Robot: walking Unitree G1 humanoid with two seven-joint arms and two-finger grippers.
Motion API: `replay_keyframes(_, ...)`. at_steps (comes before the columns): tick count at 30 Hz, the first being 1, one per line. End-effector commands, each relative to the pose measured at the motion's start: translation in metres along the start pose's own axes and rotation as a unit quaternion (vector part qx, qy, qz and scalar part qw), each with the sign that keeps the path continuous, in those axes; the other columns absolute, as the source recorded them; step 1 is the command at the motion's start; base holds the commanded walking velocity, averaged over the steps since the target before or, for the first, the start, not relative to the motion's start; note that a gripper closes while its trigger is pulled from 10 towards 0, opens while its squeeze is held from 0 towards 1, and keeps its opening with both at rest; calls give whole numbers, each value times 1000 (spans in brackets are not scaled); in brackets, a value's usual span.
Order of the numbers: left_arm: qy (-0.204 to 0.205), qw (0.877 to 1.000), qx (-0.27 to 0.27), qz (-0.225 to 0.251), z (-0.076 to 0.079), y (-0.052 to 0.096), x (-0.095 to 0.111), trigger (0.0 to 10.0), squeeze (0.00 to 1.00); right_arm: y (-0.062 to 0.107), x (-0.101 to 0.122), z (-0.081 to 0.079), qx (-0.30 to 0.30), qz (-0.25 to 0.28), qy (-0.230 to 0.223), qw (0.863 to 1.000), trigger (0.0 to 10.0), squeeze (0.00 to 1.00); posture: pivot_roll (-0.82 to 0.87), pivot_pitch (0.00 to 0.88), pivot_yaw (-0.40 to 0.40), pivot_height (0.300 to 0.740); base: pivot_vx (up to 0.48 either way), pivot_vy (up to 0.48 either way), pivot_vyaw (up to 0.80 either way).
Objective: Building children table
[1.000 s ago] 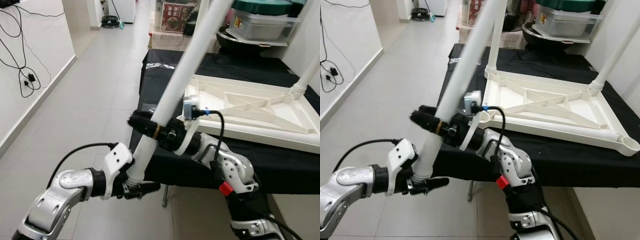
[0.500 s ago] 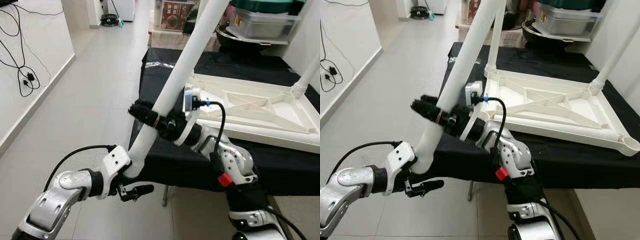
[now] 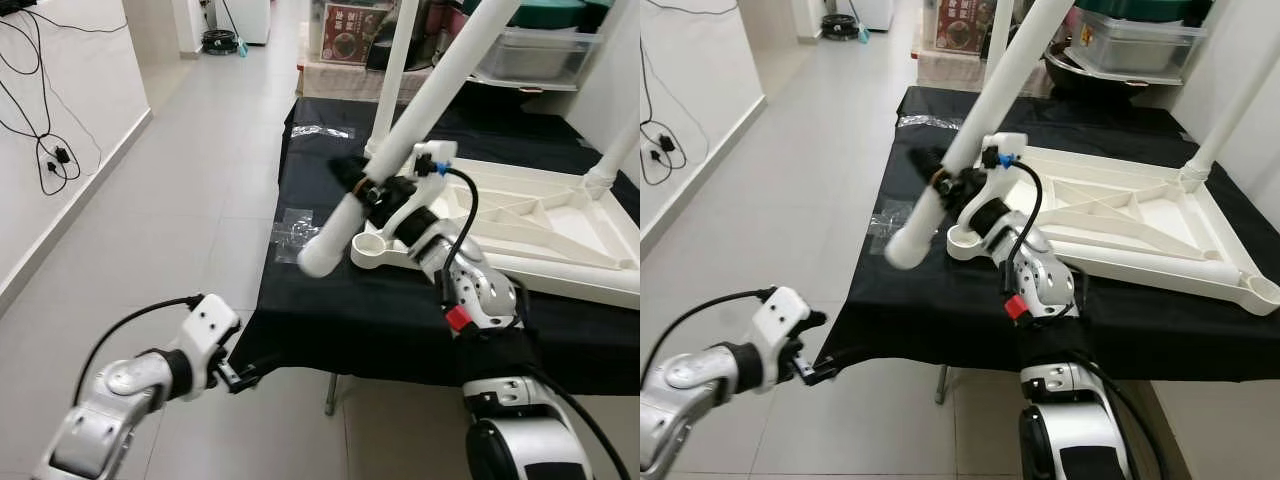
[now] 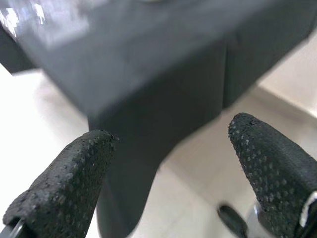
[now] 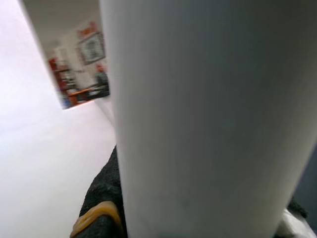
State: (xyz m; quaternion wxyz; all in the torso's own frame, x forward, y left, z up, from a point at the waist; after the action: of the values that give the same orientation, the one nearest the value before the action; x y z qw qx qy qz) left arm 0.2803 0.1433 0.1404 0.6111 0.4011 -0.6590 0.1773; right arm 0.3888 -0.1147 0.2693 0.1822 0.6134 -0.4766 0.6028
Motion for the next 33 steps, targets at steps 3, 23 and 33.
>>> replay_keyframes(3, 5, 994, 78, 78, 0, -6, 29, 10000, 0, -1, 24, 15, -83, 49, 95, 991, 0, 0, 95, 90, -68, 740, 0, 0, 0)
replay_keyframes(23, 34, 949, 234, 207, -9, -16, 86, 10000, 0, 2, 30, 29, -196, 66, 201, 957, 10000, 0, 80, 67, -77, 740, 25, 0, 0)
replay_keyframes(33, -4, 949, 255, 187, -8, -20, 76, 10000, 0, -6, 29, 26, -201, 74, 202, 956, 10000, 0, 77, 62, -74, 740, 291, 0, 0)
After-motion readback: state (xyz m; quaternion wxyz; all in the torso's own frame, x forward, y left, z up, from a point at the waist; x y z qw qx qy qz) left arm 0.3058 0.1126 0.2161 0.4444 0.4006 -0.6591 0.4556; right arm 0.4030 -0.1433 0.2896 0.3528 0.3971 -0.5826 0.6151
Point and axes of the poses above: a point about 5 cm out from each wrist's last joint towards the gripper, its own y axis pointing back from the gripper into the wrist, its own x axis along the axis of the wrist's last joint, z = x × y, the point moved 2 cm from there along -y, pointing out of the wrist towards the gripper
